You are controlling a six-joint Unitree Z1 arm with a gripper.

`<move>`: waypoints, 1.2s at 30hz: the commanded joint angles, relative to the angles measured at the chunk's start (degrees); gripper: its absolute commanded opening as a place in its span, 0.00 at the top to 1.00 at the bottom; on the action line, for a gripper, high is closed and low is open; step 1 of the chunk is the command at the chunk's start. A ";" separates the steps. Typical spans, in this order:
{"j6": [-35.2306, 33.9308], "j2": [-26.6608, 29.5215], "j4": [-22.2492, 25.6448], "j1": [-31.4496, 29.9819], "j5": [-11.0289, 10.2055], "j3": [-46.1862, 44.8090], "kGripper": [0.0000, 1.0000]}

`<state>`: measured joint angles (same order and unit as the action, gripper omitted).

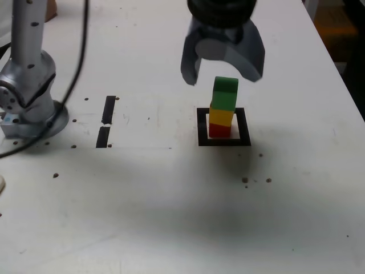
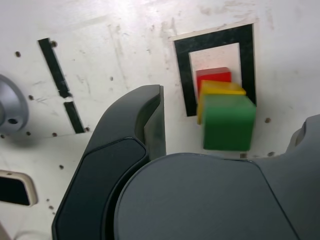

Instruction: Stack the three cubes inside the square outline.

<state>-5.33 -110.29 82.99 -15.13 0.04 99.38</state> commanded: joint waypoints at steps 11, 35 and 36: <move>-0.21 18.71 -1.53 0.55 7.22 -20.18 0.00; 1.99 27.66 -22.99 4.98 9.02 -55.36 0.00; 1.99 27.91 -23.35 5.02 8.96 -55.64 0.00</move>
<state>-3.33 -82.91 59.84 -10.23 9.06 43.94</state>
